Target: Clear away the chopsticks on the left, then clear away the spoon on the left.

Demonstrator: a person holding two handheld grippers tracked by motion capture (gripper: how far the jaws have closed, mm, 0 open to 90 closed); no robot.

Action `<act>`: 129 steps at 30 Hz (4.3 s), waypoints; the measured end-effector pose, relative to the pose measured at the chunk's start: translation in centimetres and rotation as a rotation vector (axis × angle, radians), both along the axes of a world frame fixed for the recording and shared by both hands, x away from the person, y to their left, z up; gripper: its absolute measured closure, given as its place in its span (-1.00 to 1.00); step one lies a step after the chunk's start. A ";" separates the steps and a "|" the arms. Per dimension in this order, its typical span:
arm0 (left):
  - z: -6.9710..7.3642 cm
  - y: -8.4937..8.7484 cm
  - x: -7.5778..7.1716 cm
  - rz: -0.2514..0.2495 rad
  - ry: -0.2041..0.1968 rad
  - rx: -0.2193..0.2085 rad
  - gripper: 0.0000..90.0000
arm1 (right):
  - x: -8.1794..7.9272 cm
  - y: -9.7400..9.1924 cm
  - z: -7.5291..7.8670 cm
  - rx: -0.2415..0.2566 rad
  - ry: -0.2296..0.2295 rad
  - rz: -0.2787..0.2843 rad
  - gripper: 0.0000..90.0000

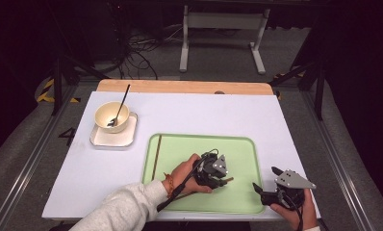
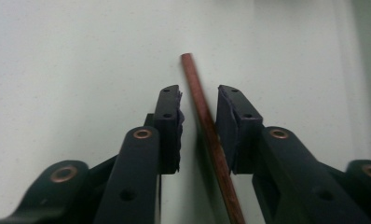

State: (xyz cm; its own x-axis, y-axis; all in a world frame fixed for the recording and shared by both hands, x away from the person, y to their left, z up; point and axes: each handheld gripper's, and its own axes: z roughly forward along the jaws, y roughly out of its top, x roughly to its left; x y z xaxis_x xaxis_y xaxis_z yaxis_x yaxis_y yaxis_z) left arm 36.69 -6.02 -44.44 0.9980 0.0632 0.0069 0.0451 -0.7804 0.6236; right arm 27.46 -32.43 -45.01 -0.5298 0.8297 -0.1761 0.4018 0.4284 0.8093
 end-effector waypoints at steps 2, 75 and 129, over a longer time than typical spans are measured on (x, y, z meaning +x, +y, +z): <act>0.0 0.2 0.2 0.021 -0.005 0.004 0.66 | 0.0 0.0 0.0 0.000 -0.001 0.000 -0.70; -0.1 19.3 4.6 0.400 -0.065 -0.097 0.69 | 0.5 -0.1 0.8 0.100 -0.020 -0.008 -0.70; 5.5 31.2 3.0 0.622 -0.224 -0.223 -0.42 | 1.3 1.0 1.0 0.004 -0.060 0.034 -0.70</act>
